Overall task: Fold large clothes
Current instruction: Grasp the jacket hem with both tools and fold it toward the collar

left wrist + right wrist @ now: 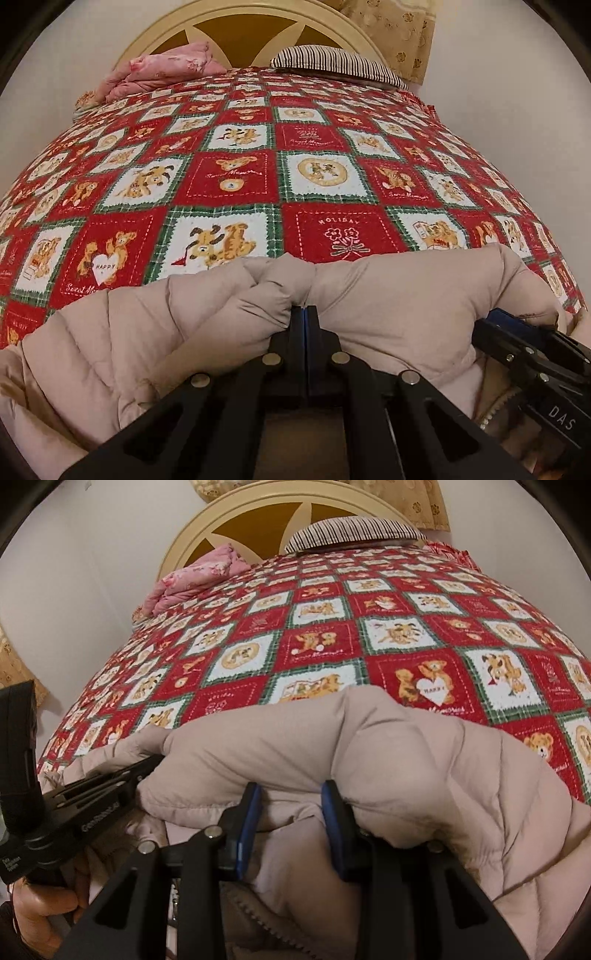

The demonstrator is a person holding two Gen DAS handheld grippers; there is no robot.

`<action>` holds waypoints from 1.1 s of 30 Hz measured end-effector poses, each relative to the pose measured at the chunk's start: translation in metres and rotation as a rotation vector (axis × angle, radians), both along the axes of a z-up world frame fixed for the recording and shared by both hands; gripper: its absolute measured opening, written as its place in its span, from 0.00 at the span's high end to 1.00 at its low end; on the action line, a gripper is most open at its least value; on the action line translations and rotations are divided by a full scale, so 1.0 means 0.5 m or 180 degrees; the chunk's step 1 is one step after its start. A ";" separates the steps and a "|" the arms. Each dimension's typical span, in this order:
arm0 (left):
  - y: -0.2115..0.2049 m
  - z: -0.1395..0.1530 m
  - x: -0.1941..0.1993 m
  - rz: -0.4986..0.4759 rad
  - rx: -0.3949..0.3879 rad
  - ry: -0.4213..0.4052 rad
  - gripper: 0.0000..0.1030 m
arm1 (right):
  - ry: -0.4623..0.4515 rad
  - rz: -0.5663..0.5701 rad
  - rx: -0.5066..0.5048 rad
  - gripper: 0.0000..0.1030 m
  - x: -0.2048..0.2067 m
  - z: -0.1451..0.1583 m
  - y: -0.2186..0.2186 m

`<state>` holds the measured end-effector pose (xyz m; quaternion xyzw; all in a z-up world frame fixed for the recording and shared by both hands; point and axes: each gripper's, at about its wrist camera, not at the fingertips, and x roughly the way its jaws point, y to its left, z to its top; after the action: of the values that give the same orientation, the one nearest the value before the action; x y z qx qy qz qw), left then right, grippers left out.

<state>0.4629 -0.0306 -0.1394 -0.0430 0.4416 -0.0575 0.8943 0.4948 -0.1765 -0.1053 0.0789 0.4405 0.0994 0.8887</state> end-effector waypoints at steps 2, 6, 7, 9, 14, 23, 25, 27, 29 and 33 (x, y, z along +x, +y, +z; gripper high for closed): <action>0.009 -0.002 0.000 0.0005 -0.0089 0.0011 0.98 | 0.0007 -0.0003 -0.0061 0.65 0.002 0.000 0.004; -0.007 0.006 0.002 -0.0021 0.0078 0.0036 0.98 | 0.0076 0.0009 -0.0421 0.64 0.009 0.003 0.030; -0.013 0.014 0.000 -0.0065 0.0160 0.0068 0.98 | 0.0169 0.0035 -0.0553 0.64 0.011 0.009 0.038; -0.018 0.049 -0.019 -0.0251 0.0326 0.0164 0.98 | 0.0286 0.0031 -0.0725 0.64 -0.005 0.050 0.039; 0.054 0.201 -0.197 -0.0581 0.0372 -0.0504 0.98 | -0.0536 -0.0058 -0.0391 0.34 -0.205 0.237 -0.055; 0.262 0.228 -0.576 -0.0866 0.0058 -0.0595 0.98 | -0.1154 -0.0280 -0.0464 0.24 -0.750 0.423 -0.254; 0.288 0.209 -0.637 -0.0791 -0.0020 -0.0580 0.98 | -0.1224 -0.0298 -0.0601 0.17 -0.851 0.434 -0.262; 0.312 0.188 -0.688 -0.0711 -0.0211 -0.0514 0.98 | -0.1275 -0.0307 -0.0575 0.10 -0.952 0.435 -0.281; 0.332 0.161 -0.731 -0.0612 -0.0433 -0.0430 0.98 | -0.1263 -0.0367 -0.0457 0.06 -0.996 0.419 -0.296; 0.339 0.122 -0.768 -0.0514 -0.0635 -0.0161 0.98 | -0.0853 -0.0659 -0.0166 0.07 -1.004 0.317 -0.335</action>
<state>0.0787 0.1388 -0.0785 -0.0946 0.4130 -0.1741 0.8889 -0.0073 -0.3441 0.0531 0.0867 0.3100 0.0055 0.9468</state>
